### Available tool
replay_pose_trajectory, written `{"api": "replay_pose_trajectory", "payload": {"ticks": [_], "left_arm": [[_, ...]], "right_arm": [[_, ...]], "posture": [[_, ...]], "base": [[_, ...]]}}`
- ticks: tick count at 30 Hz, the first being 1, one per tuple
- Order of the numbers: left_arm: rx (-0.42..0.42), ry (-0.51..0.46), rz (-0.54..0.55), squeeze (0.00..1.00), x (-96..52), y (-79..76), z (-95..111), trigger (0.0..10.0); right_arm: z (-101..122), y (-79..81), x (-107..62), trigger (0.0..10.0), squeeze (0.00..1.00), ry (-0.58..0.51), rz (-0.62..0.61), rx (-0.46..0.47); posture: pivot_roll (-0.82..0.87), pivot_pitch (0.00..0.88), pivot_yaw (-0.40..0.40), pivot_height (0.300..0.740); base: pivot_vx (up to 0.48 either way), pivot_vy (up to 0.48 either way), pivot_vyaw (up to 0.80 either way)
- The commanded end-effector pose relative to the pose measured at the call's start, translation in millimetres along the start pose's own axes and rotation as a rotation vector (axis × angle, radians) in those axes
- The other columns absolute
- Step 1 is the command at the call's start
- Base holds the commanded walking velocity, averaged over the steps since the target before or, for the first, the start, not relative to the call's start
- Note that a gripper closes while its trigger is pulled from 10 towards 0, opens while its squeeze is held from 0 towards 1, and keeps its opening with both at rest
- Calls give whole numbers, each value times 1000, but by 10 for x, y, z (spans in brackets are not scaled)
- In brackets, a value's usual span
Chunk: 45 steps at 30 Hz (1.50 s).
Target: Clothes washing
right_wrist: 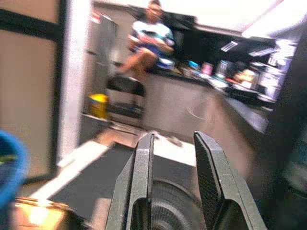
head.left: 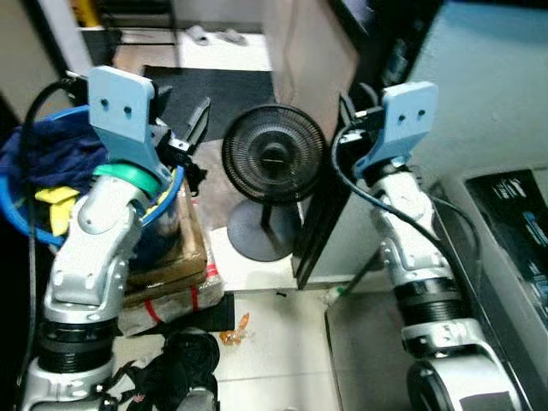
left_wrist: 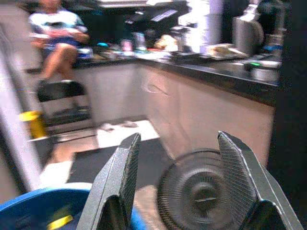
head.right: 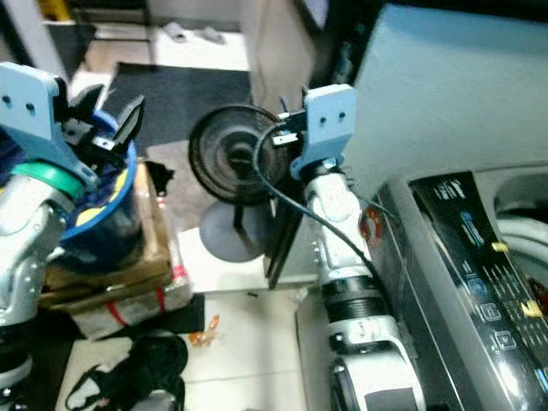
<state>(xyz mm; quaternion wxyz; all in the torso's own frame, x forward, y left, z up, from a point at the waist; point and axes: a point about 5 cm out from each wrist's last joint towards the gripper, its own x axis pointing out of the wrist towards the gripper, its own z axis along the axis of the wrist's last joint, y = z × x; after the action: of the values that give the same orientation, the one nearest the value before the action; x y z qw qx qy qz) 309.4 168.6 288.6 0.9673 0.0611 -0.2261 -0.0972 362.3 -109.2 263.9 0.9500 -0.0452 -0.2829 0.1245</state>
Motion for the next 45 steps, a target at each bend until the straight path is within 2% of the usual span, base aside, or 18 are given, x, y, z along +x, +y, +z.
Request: {"api": "replay_pose_trajectory", "payload": {"ticks": [1,22,28,45], "left_arm": [[-4,20,-14,0,-8,-34,-39,10000],[8,31,-7,0,-1,-21,-60,10000],[18,45,14,0,10,-4,-91,10000],[11,44,13,0,22,-8,-88,10000]], "right_arm": [[-60,-31,-38,10000,0,26,-11,9],[-54,6,-35,10000,0,17,13,29],[-57,61,-42,10000,0,16,24,67],[-66,46,-55,10000,0,22,28,61]], "posture": [[68,62,-42,740],[69,52,-43,740],[70,51,-43,740],[66,61,-40,740]], "base": [[0,0,781],[0,0,775],[297,318,0],[321,352,0]]}}
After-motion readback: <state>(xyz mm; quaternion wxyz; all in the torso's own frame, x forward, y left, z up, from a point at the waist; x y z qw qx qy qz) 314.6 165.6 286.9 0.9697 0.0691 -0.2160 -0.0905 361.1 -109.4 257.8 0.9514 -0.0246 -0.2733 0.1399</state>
